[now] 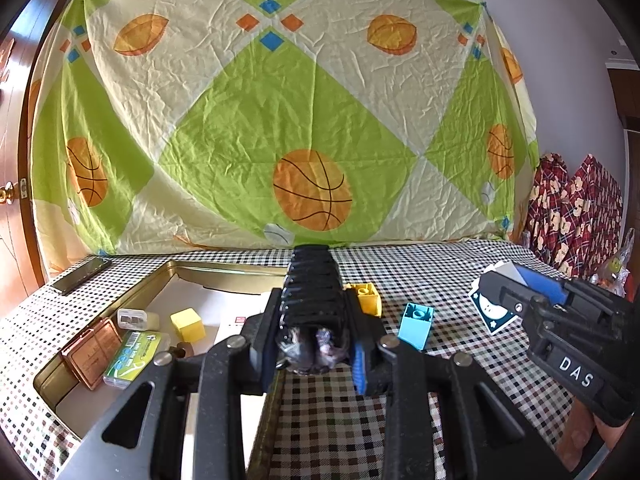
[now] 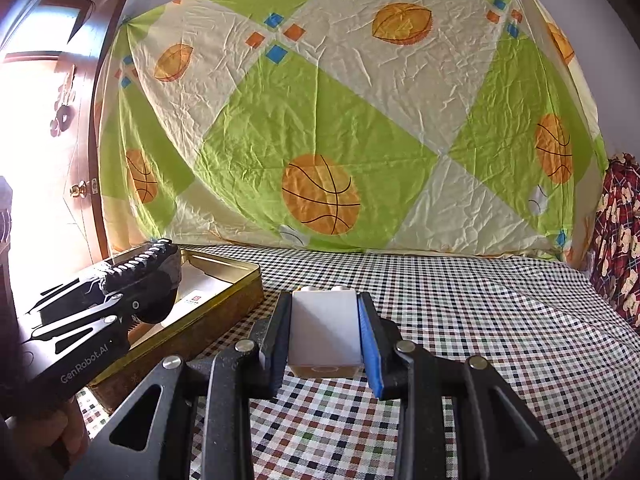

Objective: Organize rigid objects
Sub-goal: 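Carry the black car and white cube toward the gold tin with both tools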

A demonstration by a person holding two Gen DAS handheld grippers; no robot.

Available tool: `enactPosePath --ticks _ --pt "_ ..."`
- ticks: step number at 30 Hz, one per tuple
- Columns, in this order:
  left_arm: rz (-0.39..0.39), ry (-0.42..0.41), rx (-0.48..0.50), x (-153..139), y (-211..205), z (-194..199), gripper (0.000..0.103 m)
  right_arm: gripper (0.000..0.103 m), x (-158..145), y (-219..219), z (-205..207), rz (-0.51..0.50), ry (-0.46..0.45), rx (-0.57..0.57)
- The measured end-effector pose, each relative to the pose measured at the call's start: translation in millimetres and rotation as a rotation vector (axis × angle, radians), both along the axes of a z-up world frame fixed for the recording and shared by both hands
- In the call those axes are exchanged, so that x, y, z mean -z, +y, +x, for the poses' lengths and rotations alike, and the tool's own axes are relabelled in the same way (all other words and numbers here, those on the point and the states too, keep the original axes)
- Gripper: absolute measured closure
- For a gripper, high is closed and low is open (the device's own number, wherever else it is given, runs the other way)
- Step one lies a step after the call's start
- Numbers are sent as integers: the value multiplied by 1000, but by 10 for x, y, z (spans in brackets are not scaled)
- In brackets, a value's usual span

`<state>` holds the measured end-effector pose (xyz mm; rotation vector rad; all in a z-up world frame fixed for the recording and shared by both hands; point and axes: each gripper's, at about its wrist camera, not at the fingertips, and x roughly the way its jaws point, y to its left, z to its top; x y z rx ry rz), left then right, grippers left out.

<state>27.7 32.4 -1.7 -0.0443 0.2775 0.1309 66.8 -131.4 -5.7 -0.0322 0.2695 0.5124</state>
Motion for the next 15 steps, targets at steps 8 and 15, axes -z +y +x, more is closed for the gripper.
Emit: enactPosePath --ticks 8,15 --pt "3 -10 -7 -20 55 -66 75 69 -8 102 -59 -3 -11 -23" --pt "0 -9 -9 -21 104 -109 75 69 -9 188 -103 -9 -13 -46"
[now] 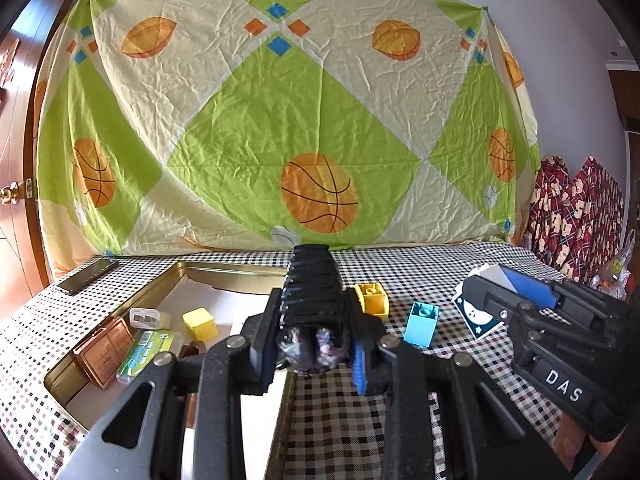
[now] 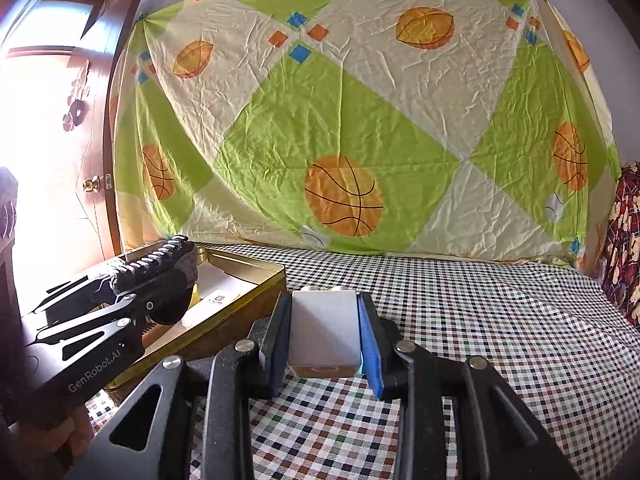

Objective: Organize rigid objects
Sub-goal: 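Carry the black car and white cube toward the gold tin with both tools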

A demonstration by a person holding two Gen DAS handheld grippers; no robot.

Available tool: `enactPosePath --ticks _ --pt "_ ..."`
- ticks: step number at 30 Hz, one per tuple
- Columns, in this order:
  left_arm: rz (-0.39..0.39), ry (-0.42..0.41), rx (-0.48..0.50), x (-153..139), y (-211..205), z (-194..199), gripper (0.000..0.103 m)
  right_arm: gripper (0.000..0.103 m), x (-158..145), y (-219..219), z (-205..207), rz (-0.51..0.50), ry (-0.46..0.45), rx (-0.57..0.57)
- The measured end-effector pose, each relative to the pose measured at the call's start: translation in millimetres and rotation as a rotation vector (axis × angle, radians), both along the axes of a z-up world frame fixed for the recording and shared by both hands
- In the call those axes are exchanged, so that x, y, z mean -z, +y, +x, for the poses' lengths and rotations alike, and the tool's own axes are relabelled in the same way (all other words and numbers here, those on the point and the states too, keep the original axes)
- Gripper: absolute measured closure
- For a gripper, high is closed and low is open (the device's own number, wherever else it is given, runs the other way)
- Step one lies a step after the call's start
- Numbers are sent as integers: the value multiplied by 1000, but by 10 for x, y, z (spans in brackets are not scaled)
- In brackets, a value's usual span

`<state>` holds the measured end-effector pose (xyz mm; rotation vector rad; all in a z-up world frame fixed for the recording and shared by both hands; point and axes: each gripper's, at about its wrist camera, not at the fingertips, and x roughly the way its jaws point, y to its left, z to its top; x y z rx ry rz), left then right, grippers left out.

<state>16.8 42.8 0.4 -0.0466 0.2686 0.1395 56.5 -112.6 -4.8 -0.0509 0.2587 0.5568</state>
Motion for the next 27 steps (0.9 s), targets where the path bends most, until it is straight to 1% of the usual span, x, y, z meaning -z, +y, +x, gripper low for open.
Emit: enactPosePath --ticks 27 --pt "-18 -18 -16 -15 133 -157 75 69 -16 238 -166 3 -23 -52"
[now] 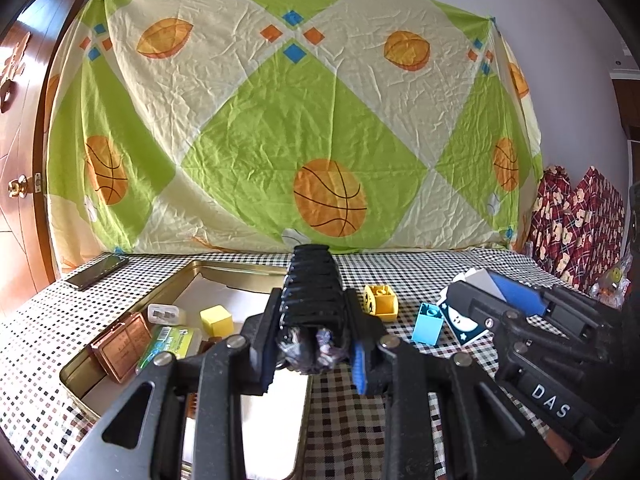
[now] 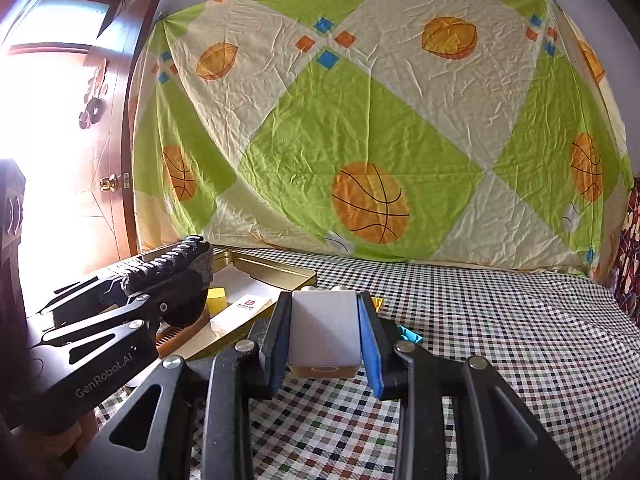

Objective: Organize rigid objects
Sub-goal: 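Carry the black car and white cube toward the gold tin with both tools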

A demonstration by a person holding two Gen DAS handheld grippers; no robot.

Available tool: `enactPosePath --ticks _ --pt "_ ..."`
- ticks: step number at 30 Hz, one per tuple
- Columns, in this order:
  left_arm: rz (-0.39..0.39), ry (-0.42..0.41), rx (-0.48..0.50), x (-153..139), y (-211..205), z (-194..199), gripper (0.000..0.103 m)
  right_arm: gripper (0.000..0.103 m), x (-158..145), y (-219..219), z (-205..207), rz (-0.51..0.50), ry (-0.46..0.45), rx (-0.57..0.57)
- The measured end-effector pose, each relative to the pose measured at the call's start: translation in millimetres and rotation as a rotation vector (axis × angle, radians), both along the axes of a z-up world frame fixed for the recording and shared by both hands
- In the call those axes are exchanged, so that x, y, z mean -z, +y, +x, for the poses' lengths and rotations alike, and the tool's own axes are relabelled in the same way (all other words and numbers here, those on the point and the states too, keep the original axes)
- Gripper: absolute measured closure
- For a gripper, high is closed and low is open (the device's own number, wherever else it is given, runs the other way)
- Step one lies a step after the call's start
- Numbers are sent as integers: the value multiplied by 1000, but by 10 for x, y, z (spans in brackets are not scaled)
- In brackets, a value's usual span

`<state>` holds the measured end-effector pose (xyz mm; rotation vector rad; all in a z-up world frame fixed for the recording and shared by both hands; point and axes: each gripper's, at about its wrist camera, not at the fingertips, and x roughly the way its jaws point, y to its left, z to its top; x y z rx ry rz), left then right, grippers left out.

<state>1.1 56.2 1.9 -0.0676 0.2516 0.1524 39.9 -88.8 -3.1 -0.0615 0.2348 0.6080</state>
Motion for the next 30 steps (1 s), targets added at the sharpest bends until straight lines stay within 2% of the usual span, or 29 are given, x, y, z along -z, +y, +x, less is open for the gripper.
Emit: enactPosePath --ticks 30 --pt "-16 -5 -63 27 300 -123 75 69 -15 290 -185 -7 -27 -71"
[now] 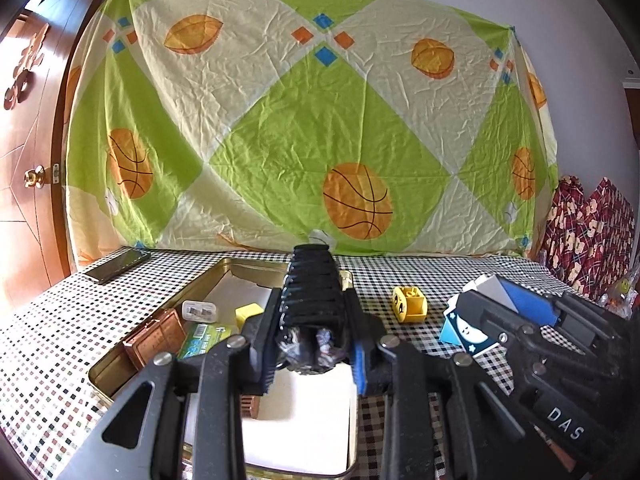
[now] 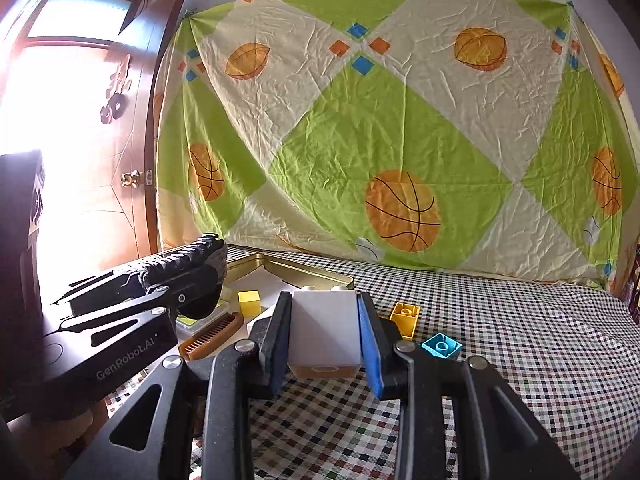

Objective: Organize rigid objects
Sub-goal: 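Carry the black car and white cube toward the gold tin with both tools, then lower and release the car into the tin with the left tool while the right tool releases the white cube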

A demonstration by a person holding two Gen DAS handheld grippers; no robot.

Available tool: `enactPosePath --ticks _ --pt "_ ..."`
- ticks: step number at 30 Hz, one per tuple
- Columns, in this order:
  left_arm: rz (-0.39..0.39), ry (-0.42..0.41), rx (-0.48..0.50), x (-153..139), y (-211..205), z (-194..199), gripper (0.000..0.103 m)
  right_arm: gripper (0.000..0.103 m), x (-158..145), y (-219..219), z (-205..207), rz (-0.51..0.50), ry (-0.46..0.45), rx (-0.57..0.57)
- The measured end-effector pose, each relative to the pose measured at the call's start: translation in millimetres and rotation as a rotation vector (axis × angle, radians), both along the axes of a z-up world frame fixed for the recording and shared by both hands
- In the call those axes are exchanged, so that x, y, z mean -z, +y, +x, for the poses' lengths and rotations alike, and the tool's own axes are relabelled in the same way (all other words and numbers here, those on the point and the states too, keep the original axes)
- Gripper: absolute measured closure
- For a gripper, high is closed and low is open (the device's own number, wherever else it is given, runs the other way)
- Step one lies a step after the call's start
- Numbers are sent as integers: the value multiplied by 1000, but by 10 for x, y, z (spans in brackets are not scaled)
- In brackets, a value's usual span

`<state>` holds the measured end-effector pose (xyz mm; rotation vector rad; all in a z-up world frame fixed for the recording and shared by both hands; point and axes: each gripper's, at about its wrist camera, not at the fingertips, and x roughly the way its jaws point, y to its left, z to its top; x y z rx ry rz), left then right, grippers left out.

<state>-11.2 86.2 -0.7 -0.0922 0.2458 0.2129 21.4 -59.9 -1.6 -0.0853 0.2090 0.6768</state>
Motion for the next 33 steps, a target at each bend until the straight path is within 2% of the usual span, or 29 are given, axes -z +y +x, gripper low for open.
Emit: enactPosePath --ticks 33 --pt "-51 9 -81 32 508 -85 75 69 -17 524 -139 -48 -45 -85"
